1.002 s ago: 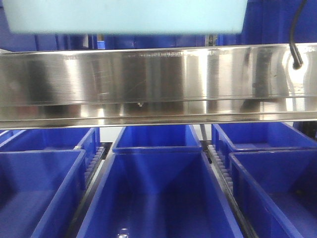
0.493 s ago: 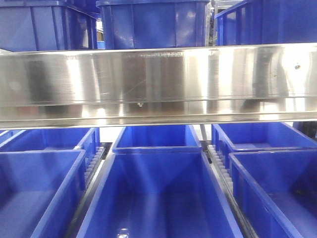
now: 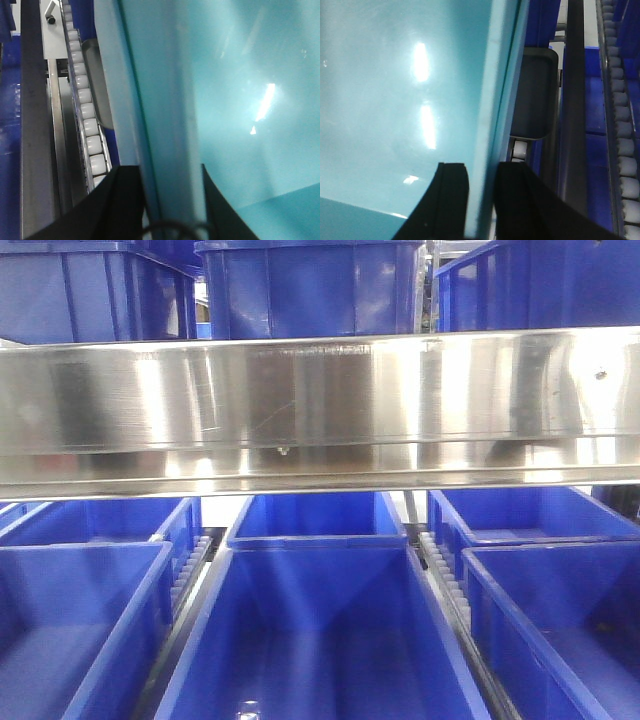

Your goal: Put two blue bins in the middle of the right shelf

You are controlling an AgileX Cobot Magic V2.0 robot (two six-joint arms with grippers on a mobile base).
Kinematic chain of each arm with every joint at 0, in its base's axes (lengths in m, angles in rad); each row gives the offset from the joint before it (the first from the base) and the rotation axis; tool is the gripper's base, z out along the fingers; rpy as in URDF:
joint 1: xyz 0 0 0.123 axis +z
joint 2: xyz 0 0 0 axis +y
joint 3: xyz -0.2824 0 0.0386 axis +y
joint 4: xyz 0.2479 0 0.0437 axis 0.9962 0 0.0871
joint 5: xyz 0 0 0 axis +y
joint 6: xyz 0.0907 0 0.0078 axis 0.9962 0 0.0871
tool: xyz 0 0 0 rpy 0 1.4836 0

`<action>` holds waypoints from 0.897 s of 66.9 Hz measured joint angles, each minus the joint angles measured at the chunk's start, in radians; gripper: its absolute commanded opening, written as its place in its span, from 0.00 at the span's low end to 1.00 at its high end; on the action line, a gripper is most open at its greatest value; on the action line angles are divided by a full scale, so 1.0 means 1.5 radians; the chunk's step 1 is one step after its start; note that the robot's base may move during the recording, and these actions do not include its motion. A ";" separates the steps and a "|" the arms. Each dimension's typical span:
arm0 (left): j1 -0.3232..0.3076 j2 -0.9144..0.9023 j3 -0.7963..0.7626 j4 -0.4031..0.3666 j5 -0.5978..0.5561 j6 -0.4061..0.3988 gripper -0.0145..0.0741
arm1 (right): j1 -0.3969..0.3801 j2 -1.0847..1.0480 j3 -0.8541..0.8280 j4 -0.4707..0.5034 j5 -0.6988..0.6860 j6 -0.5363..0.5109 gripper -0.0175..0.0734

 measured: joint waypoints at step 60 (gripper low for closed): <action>0.000 0.000 0.000 -0.001 -0.018 -0.001 0.04 | 0.000 0.000 0.000 -0.003 -0.004 0.000 0.01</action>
